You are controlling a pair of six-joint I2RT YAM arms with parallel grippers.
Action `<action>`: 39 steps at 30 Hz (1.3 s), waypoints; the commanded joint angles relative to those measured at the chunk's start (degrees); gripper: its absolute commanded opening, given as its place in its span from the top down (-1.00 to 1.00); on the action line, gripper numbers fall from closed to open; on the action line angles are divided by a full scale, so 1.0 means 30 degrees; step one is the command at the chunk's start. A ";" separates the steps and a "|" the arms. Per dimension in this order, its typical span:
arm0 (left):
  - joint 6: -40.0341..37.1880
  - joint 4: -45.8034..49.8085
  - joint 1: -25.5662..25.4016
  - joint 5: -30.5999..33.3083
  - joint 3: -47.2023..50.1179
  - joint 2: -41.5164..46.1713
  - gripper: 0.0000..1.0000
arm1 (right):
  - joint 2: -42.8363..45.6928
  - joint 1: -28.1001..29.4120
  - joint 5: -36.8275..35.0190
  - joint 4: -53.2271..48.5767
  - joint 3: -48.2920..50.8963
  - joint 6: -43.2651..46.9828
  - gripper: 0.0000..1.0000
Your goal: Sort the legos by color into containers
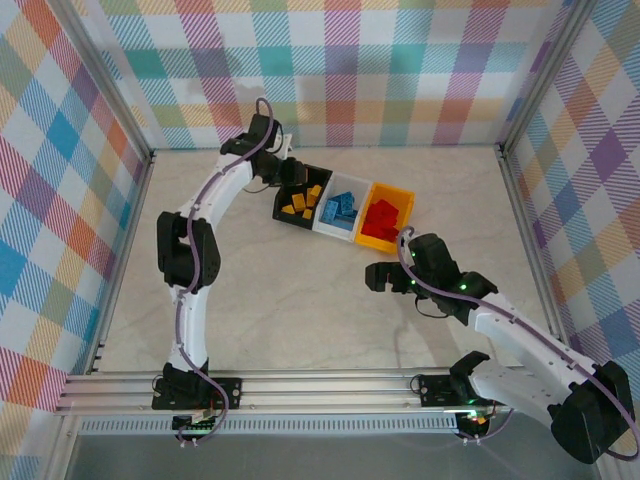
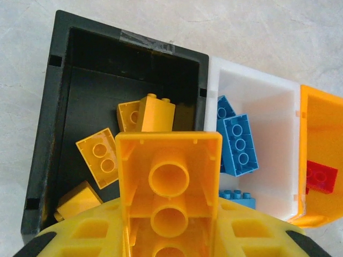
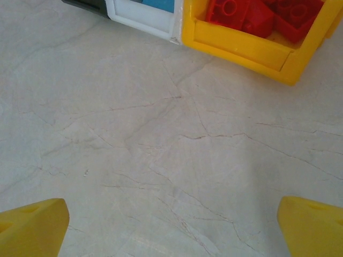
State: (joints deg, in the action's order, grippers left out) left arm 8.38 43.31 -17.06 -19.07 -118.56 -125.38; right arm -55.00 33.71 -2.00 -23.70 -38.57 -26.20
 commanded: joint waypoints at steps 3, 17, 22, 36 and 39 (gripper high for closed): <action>0.0267 0.0040 0.0237 -0.0499 -0.0754 -0.0674 0.50 | 0.0229 -0.0105 -0.0139 -0.0432 0.0137 -0.0262 -0.99; 0.0692 -0.0052 0.0325 -0.0682 -0.1458 -0.1943 0.47 | 0.0543 -0.0076 -0.0227 -0.0639 0.0519 -0.0642 -0.99; 0.0794 -0.0076 0.0325 -0.0777 -0.1648 -0.2229 0.44 | 0.0580 -0.0105 -0.0216 -0.0663 0.0571 -0.0701 -0.99; 0.0927 -0.0009 0.0325 -0.0620 -0.1758 -0.2301 0.10 | 0.0254 -0.0098 -0.0117 -0.0353 0.0487 -0.0672 -0.99; 0.0954 0.0007 0.0325 -0.0499 -0.1758 -0.2266 -0.06 | 0.0203 -0.0106 -0.0040 -0.0223 0.0485 -0.0672 -0.99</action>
State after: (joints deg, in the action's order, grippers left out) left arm 11.16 43.29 -17.04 -20.47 -121.78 -131.85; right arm -54.22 33.71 -2.17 -25.08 -37.34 -27.88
